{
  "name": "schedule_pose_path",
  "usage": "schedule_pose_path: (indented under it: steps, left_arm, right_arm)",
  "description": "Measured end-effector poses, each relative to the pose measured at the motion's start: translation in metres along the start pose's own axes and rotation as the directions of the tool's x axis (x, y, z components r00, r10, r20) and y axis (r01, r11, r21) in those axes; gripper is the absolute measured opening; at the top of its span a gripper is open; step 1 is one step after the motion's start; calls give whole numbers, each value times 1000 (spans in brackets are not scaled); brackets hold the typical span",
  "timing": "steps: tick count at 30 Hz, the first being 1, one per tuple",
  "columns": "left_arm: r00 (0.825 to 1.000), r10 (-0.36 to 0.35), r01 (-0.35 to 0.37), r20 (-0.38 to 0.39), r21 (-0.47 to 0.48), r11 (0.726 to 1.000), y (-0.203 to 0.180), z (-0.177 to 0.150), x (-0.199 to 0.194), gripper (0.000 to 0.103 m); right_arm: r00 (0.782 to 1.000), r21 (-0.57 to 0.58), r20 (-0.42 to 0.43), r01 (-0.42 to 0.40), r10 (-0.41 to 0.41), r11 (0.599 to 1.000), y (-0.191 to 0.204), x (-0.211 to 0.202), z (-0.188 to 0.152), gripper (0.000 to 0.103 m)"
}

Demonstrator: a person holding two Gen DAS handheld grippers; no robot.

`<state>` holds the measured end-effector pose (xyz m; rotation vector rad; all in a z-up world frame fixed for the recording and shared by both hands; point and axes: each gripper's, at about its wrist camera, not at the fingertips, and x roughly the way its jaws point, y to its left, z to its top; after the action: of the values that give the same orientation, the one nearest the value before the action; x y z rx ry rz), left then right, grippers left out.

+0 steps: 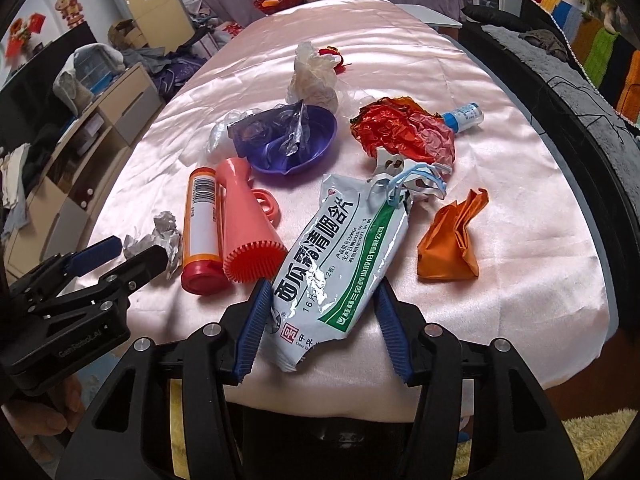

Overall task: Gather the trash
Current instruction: 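Grasp the foil ball with the left tool while the right tool grasps the ointment tube, then lower both tools to the black bin and open both to drop the trash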

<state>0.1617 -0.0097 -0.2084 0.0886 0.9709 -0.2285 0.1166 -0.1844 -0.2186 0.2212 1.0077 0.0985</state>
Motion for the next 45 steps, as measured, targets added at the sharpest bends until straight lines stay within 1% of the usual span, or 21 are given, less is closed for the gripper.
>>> schedule_pose_path:
  steps: [2,3,4,5,7,8,10,12,15,21,26,33,36,40,42,45]
  left_arm:
    - [1000,-15,15,-14,-3,1000,2,1,6,60]
    - [1000,-22,22,-22,-4,1000,3,2,9,57]
    - [999,-28,28,-26,-4,1000,3,2,12,52]
    - [999,-34,34,-31,-4,999,3,2,14,50]
    - [999,-36,36,-29,-5,999,4,2,15,41]
    - [999,-38,38,-28,-6,999,4,3,15,38]
    - [999,-45,45,-27,-11,999,5,3,15,29]
    - [999,-47,46,-26,-10,999,6,3,14,25]
    - [999,-46,45,-15,-11,999,5,1,8,22]
    - [999,-22,23,28,-35,999,9,-3,-22,22]
    - [996,-15,19,89,-42,999,5,-8,-66,22]
    - [989,-35,41,147,-38,998,-11,-27,-119,22]
    - [986,-43,47,161,-22,999,-21,-39,-136,22]
    - [987,-82,84,139,-9,996,-37,-60,-141,22]
    - [989,-102,103,103,-6,995,-44,-72,-133,22]
    - [993,-110,110,45,3,994,-52,-94,-119,22]
  right_arm:
    - [1000,-13,6,0,0,1000,1,1,2,53]
    - [1000,-17,6,-4,4,1000,2,2,3,51]
    - [1000,-20,6,-10,10,1000,2,3,5,46]
    - [1000,-26,5,-13,13,1000,2,3,5,45]
    - [1000,-51,9,-11,11,999,4,3,6,39]
    - [1000,-66,10,-10,11,998,5,3,6,38]
    - [1000,-91,13,-5,6,996,9,1,6,34]
    - [1000,-107,21,-2,5,994,11,-2,6,30]
    - [999,-120,42,1,4,993,12,-9,7,29]
    - [995,-113,98,-2,13,994,11,-34,11,28]
    - [988,-120,151,-26,44,992,12,-65,10,28]
    - [975,-140,206,-51,79,989,11,-106,-5,28]
    - [975,-145,204,-65,94,987,5,-118,-17,28]
    - [978,-145,156,-114,137,983,1,-118,-39,28]
    - [981,-150,129,-123,143,981,0,-115,-52,28]
    - [986,-156,85,-130,145,979,-2,-107,-70,28]
